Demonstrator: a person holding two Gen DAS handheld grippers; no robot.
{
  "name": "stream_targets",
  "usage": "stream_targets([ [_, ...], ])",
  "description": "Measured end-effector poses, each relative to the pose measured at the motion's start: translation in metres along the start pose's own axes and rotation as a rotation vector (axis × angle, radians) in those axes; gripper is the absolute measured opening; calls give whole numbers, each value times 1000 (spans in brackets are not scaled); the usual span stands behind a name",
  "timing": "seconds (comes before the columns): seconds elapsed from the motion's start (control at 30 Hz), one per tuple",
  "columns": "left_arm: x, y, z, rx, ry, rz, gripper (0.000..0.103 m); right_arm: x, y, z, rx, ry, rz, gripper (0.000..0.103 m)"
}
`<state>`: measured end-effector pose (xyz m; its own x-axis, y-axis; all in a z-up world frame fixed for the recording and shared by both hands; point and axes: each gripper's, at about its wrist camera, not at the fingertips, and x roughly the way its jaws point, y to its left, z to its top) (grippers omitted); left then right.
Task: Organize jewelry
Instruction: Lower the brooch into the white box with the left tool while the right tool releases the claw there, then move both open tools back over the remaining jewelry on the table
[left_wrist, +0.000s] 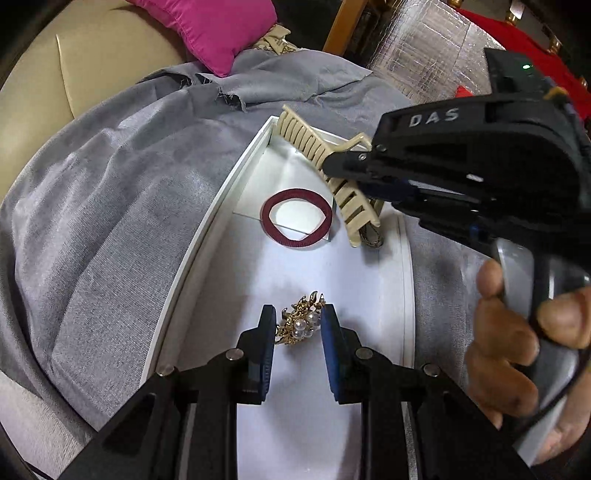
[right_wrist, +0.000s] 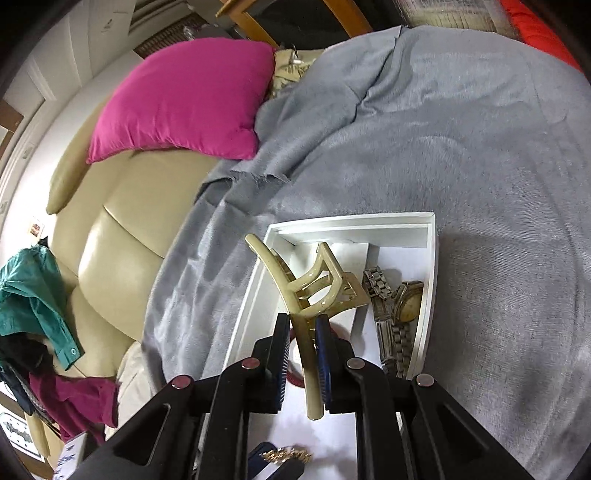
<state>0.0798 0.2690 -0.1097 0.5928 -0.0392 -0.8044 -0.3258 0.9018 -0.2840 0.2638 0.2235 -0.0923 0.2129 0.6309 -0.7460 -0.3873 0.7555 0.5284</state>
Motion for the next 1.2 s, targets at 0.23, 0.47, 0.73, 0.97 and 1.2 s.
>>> stream_targets([
  [0.23,2,0,1,7,21,-33,26,8,-3,2,-5,40,-1,18],
  [0.47,2,-3,-2,19,60,-62,26,1,-8,4,5,45,38,25],
  [0.73,-36,-7,-9,29,11,-158,61,-46,-6,-8,-19,-26,85,25],
  [0.97,-58,-22,-14,87,-64,-144,61,-132,-37,-37,-12,-119,27,25],
  [1.2,-63,-86,-32,241,-123,-134,61,-249,-112,-96,70,-234,-76,25],
])
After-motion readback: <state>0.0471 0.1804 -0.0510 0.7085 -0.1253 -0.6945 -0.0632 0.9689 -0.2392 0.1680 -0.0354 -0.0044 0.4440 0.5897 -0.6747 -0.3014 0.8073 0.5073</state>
